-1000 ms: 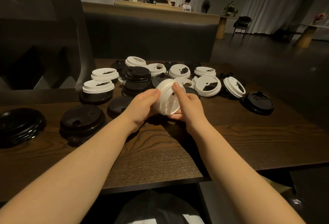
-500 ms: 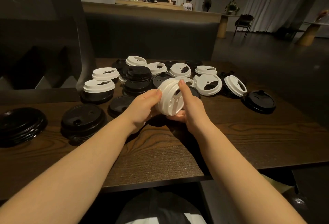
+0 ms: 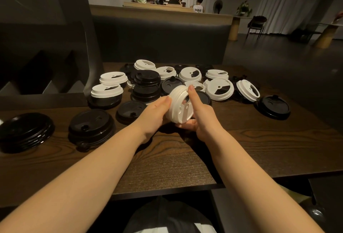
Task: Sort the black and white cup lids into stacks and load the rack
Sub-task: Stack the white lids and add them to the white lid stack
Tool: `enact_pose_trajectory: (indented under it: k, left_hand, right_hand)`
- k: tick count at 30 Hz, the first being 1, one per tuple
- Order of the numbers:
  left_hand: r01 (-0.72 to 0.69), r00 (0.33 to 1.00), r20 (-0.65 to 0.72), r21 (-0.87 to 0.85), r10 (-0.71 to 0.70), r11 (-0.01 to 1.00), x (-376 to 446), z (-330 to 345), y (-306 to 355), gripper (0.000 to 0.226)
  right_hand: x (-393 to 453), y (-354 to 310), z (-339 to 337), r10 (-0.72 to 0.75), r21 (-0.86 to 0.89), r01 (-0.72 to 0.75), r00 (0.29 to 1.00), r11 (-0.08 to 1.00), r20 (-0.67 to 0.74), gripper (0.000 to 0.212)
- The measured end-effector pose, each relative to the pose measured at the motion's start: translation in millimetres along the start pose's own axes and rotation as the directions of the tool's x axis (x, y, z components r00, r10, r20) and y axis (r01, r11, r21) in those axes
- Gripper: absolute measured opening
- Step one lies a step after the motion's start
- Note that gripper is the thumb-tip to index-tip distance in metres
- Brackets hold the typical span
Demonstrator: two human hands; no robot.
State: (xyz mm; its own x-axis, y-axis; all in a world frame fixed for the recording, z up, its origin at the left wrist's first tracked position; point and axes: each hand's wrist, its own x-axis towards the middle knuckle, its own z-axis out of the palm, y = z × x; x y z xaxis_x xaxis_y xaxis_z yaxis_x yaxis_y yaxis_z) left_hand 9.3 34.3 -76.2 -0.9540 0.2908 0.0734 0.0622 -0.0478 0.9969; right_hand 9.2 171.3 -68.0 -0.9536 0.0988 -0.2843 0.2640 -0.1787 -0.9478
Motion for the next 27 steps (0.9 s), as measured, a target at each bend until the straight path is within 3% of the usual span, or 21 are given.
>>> enact_pose_trajectory:
  k: [2, 5, 7, 10, 12, 15, 20, 24, 27]
  left_hand:
    - [0.002, 1.0, 0.017, -0.019, -0.002, 1.0, -4, 3, 5, 0.036]
    - [-0.069, 0.996, 0.057, 0.059, 0.066, 0.996, -4, 4, 2, 0.069]
    - [-0.077, 0.996, -0.031, 0.073, 0.079, 0.994, 1, 3, 0, 0.05]
    - [0.018, 0.989, -0.138, -0.193, -0.046, 0.981, 7, -5, 6, 0.013]
    - [0.063, 0.99, -0.102, -0.267, -0.093, 0.962, 9, -12, 8, 0.018]
    - [0.077, 0.99, -0.091, -0.303, -0.11, 0.95, 10, -15, 8, 0.027]
    - [0.045, 0.99, -0.129, -0.078, -0.055, 0.996, 11, -12, 5, 0.017]
    - [0.017, 0.988, -0.151, -0.013, -0.019, 1.0, 12, -17, 3, 0.025]
    - [-0.029, 0.99, -0.134, 0.035, 0.034, 0.999, 11, -18, 2, 0.039]
  right_hand:
    - [-1, 0, 0, -0.012, -0.006, 0.012, 1.0, 1.0, -0.004, 0.059]
    - [-2, -2, 1, -0.045, -0.046, 0.044, 0.999, 0.998, -0.014, 0.055]
    - [-3, -3, -1, -0.102, -0.117, 0.102, 0.995, 0.988, 0.001, 0.057]
    - [-3, -6, -7, -0.153, -0.032, 0.155, 0.986, 0.987, 0.065, 0.046]
    - [-3, -7, -10, -0.175, 0.035, 0.172, 0.977, 0.984, 0.125, 0.028]
    - [-4, -4, -8, -0.223, 0.042, 0.22, 0.968, 0.975, 0.116, 0.026]
    - [-3, -2, -5, -0.217, -0.009, 0.219, 0.973, 0.976, 0.077, 0.026]
    - [-3, 0, -5, -0.228, 0.017, 0.229, 0.956, 0.973, 0.186, 0.026]
    - [0, 3, -6, -0.29, -0.071, 0.304, 0.943, 0.95, 0.163, 0.032]
